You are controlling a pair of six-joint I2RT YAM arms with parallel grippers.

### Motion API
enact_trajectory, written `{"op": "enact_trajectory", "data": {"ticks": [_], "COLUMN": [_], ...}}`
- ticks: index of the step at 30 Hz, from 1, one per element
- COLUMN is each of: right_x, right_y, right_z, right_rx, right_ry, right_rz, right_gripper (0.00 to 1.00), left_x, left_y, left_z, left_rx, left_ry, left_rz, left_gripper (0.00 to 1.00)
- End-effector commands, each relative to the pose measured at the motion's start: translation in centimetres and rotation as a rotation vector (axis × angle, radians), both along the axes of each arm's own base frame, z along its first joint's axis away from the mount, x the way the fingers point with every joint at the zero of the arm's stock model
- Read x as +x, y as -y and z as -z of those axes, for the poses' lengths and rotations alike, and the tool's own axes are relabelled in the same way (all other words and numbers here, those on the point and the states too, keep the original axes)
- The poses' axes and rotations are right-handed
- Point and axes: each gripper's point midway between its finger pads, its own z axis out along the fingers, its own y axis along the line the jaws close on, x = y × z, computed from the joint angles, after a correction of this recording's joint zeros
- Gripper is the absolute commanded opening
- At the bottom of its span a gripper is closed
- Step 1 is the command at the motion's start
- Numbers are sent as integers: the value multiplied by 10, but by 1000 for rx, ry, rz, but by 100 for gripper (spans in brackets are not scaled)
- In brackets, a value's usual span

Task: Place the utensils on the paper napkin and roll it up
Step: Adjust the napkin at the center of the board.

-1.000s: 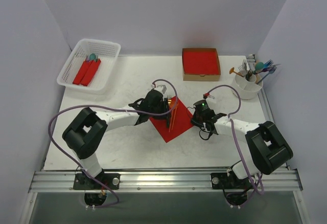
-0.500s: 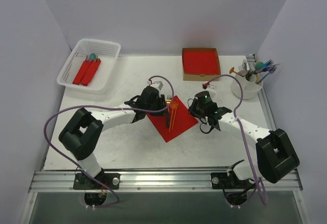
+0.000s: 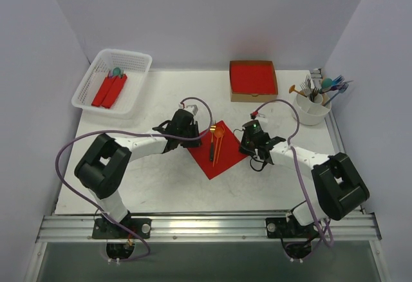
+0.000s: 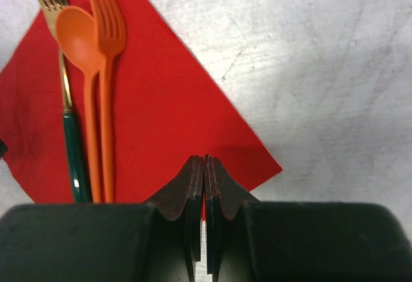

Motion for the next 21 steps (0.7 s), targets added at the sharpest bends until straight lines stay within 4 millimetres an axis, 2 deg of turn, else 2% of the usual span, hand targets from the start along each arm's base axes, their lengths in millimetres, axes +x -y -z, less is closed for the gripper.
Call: {"op": "enact_trajectory", "data": {"ticks": [1, 8, 13, 21], "right_x": [-5, -14, -29, -46], "right_y": [4, 10, 11, 3], "right_z": [8, 24, 35, 35], "right_rx": [-18, -40, -40, -38], "right_ry": [-9, -40, -67, -77], "right_rz": [-1, 1, -10, -26], "right_gripper": [0, 0, 0, 0], "left_x": [-1, 4, 9, 26], "left_y": [0, -11, -12, -13], "left_z": [10, 28, 38, 36], "left_rx": [10, 52, 84, 174], "left_ry": [-10, -31, -44, -36], "left_rz": [9, -19, -6, 56], "left_gripper": [18, 15, 12, 11]}}
